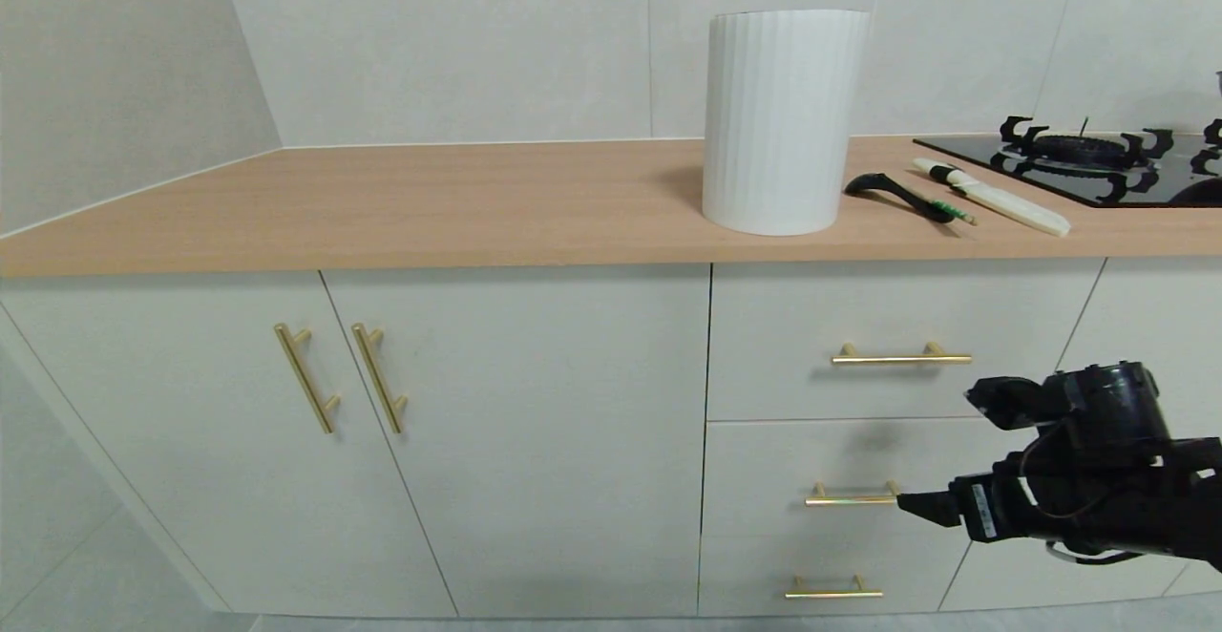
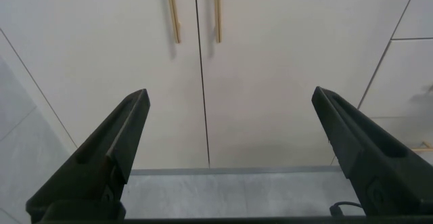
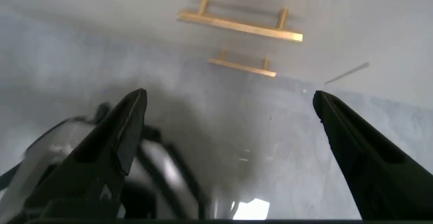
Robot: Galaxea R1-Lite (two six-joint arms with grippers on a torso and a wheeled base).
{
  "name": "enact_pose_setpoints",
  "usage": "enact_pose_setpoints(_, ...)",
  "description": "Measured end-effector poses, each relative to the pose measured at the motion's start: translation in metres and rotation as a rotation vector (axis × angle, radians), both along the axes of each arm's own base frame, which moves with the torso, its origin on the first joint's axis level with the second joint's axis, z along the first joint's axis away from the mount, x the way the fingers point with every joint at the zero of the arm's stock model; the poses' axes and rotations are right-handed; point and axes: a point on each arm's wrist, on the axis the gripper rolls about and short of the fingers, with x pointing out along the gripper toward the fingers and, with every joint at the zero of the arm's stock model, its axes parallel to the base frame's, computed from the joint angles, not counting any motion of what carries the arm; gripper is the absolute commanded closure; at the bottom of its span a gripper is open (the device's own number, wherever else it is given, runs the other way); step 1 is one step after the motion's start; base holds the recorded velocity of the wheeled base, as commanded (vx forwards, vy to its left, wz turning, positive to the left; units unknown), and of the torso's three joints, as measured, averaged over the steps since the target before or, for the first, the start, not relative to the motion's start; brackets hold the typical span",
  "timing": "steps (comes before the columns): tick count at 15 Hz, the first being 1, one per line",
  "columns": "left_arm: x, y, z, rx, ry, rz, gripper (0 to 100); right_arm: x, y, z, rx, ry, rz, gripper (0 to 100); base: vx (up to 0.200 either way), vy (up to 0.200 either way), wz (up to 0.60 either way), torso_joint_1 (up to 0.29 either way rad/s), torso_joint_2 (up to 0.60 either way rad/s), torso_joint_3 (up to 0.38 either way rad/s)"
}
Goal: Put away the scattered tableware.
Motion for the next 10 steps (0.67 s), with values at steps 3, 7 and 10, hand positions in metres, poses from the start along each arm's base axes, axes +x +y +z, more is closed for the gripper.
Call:
enact_pose_setpoints(3,0.000,0.000,0.000,0.001,0.000,0.000,0,0.031,0.005,-0.033,-0.013,-0.041,-0.042,0,0.000,0.000,0.00,0.000,0.00,0.000)
enact_pose_setpoints(7,0.000,0.000,0.000,-0.001,0.000,0.001,0,0.054,0.016,-0.071,-0.056,-0.116,-0.111,0,0.000,0.000,0.00,0.000,0.00,0.000)
enact_pose_setpoints(10,0.000,0.000,0.000,-0.001,0.000,0.001,0,0.060,0.020,-0.092,-0.058,-0.078,-0.123,0,0.000,0.000,0.00,0.000,0.00,0.000)
